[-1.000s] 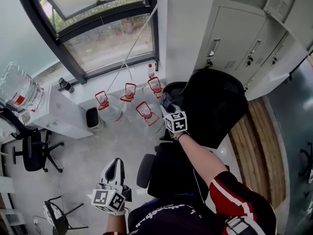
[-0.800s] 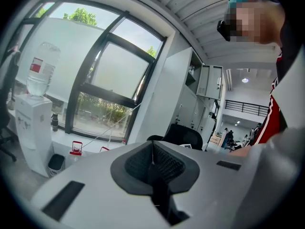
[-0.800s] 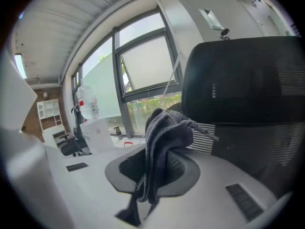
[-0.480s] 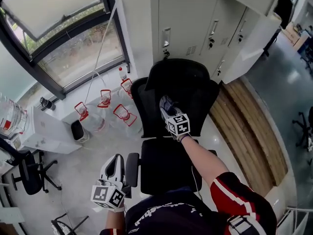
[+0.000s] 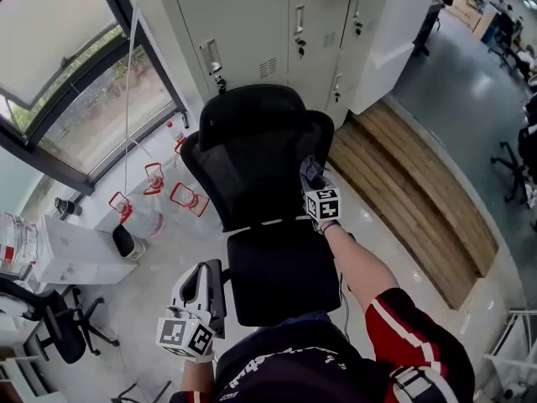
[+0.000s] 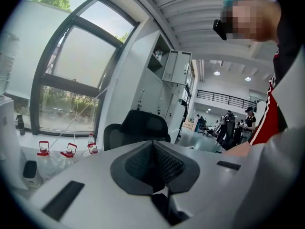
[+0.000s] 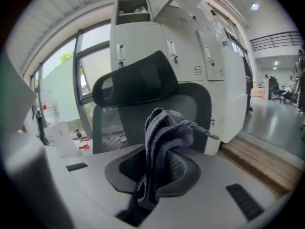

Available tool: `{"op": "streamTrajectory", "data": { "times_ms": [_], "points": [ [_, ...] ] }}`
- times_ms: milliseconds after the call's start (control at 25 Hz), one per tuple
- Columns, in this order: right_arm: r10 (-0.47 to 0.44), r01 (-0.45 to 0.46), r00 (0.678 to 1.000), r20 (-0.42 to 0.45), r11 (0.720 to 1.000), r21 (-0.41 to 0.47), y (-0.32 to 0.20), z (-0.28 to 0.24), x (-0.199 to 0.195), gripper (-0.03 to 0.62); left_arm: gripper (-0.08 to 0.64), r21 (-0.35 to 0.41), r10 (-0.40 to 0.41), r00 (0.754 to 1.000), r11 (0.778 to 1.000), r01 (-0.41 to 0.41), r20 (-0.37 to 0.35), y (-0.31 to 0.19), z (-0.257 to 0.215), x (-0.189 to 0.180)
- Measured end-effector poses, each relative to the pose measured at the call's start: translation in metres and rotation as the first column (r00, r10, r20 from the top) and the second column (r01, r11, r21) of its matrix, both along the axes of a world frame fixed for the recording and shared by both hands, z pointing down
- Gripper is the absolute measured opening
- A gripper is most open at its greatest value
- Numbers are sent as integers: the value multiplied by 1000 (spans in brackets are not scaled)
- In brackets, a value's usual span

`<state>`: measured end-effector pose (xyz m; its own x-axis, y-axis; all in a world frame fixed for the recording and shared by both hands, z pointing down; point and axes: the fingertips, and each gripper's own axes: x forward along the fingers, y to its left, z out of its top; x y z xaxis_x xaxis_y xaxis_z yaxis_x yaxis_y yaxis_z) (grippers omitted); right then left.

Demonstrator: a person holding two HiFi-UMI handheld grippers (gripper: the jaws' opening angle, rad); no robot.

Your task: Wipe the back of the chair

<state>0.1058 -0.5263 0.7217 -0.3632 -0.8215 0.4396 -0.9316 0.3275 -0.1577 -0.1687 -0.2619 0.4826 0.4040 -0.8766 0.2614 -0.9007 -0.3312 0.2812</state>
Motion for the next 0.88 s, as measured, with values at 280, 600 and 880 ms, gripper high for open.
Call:
{"op": "streamTrajectory", "data": {
  "times_ms": [280, 600, 880],
  "points": [
    [131, -134, 990, -54, 989, -59, -6, 39, 78, 67, 26, -33, 9, 1000, 999, -8, 28, 4, 12, 11],
    [134, -144, 985, -109, 985, -99, -25, 67, 84, 67, 26, -46, -21, 999, 999, 23, 48, 5, 15, -1],
    [91, -106, 987, -133, 988, -111, -34, 73, 56, 67, 26, -44, -51, 998, 998, 53, 48, 5, 16, -21]
  ]
}}
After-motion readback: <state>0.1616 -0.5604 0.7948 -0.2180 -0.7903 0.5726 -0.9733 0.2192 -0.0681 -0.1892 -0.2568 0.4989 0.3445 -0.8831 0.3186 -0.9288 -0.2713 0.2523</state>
